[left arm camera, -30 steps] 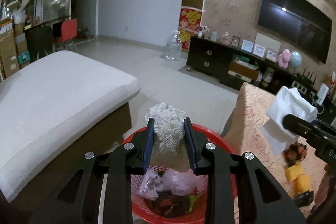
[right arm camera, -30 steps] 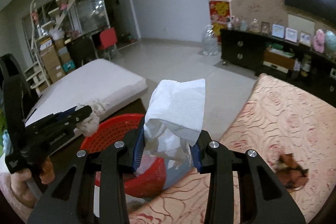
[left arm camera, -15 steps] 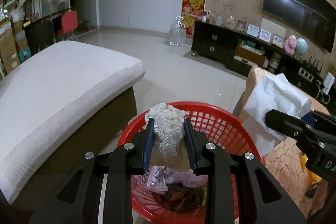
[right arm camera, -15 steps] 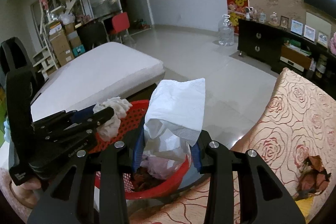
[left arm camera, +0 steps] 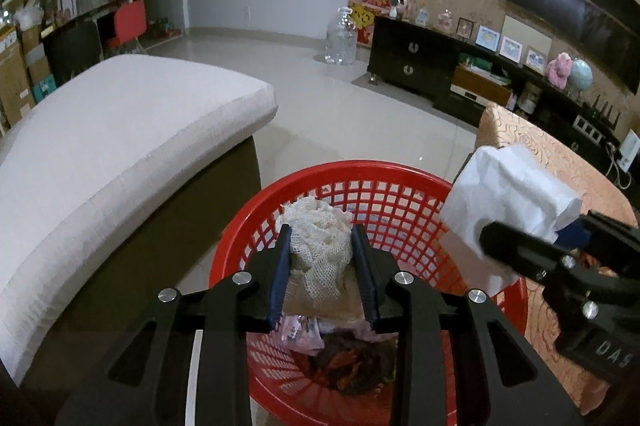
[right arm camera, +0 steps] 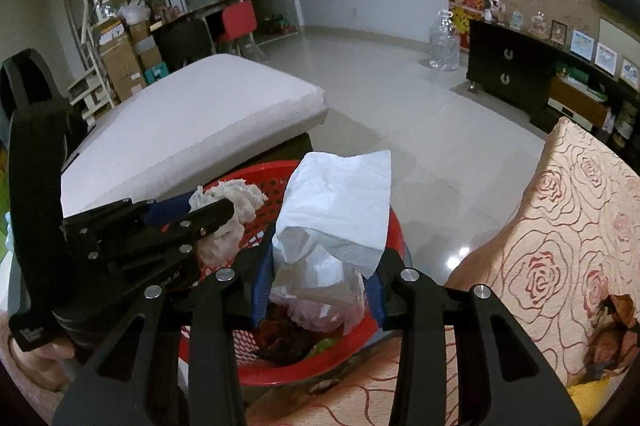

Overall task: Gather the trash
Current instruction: 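Carry tissue and mesh net over the red wastebasket and open both tools to drop them, then move both open tools back over the bed toward the black bag and yellow foam nets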

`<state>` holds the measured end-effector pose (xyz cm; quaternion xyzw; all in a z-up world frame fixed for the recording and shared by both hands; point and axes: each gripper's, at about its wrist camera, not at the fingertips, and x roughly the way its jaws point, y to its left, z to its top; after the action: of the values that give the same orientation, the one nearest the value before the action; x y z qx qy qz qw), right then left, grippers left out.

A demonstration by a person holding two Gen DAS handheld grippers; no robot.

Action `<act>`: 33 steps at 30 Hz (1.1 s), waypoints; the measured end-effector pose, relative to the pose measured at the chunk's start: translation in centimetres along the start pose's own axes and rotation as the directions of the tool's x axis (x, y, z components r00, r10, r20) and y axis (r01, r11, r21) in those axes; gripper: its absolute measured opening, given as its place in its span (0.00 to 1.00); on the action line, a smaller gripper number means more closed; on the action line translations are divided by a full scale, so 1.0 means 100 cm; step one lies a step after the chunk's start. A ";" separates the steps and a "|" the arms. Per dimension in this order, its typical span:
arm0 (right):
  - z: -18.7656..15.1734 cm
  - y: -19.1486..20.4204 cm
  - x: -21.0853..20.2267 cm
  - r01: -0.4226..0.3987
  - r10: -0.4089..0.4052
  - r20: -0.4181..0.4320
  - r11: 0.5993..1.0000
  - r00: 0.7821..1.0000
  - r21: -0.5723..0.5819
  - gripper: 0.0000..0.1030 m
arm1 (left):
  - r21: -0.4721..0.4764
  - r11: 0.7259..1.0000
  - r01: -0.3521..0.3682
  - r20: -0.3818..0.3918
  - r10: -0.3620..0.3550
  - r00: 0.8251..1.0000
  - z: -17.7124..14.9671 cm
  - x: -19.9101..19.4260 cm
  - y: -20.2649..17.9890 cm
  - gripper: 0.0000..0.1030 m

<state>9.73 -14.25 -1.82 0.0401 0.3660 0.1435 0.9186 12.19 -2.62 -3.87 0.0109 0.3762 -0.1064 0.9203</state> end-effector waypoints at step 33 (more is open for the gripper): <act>-0.009 -0.009 -0.031 0.065 -0.068 0.074 0.997 0.995 0.046 0.73 | -0.017 0.996 -0.083 0.208 0.084 0.975 0.007 -0.058 0.007 0.80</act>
<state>7.19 -16.01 -0.59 0.0534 0.3351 0.1031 0.9350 8.78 -0.90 0.67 0.0115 0.2774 -0.0666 0.9584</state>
